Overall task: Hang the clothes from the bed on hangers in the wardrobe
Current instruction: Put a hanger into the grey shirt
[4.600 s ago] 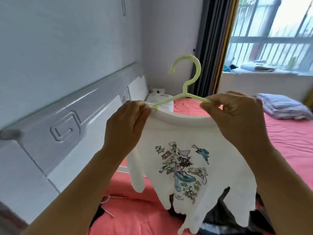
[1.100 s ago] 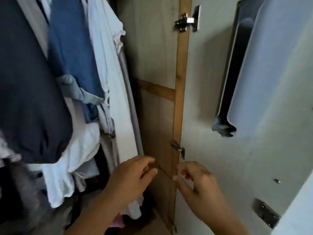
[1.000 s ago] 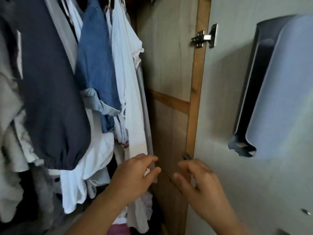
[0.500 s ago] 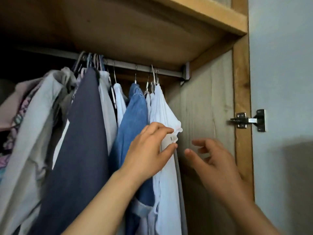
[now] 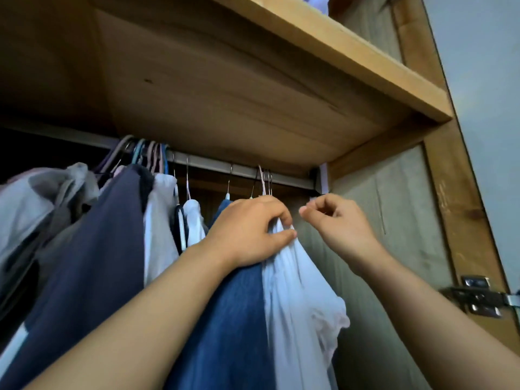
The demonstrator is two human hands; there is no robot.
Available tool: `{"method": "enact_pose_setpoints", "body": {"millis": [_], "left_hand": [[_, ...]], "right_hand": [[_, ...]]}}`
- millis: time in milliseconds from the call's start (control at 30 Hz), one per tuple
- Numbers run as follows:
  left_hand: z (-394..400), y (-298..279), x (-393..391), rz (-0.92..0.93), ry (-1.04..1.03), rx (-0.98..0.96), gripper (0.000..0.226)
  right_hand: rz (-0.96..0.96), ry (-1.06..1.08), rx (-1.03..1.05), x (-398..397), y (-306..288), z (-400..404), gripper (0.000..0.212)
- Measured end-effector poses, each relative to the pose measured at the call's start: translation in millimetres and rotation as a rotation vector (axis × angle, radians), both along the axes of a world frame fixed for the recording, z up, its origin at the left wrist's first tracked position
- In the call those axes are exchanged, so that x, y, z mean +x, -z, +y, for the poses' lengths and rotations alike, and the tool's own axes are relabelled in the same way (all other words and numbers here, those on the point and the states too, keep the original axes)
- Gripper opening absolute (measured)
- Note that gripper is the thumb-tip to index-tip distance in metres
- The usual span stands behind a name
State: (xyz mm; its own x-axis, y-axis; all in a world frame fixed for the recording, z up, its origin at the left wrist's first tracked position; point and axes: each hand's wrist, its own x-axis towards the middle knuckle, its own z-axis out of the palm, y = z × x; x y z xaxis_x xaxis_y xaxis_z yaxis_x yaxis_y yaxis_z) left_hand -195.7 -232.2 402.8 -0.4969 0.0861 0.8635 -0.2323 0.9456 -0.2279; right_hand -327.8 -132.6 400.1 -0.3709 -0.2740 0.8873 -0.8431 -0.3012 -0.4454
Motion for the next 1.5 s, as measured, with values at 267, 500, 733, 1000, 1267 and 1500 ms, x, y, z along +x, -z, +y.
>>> {"method": "enact_pose_setpoints", "body": {"millis": [267, 500, 733, 1000, 1267, 1500], "left_hand": [[-46, 29, 0, 0.274, 0.327, 0.066, 0.004], [-63, 40, -5, 0.258, 0.222, 0.017, 0.022], [-75, 45, -10, 0.277, 0.205, -0.013, 0.006], [-76, 43, -17, 0.297, 0.245, -0.028, 0.006], [-76, 41, -17, 0.308, 0.308, -0.036, 0.013], [-74, 43, -19, 0.300, 0.296, 0.021, 0.025]], "right_hand": [[0.013, -0.031, 0.142, -8, 6, -57, 0.014], [-0.053, -0.099, 0.288, -14, 19, -77, 0.033], [-0.076, -0.013, 0.252, -21, 16, -83, 0.035], [-0.308, -0.150, 0.294, -25, 4, -85, 0.056], [-0.333, -0.247, 0.168, -28, 8, -93, 0.057], [-0.327, -0.277, 0.117, -29, -11, -72, 0.050]]}}
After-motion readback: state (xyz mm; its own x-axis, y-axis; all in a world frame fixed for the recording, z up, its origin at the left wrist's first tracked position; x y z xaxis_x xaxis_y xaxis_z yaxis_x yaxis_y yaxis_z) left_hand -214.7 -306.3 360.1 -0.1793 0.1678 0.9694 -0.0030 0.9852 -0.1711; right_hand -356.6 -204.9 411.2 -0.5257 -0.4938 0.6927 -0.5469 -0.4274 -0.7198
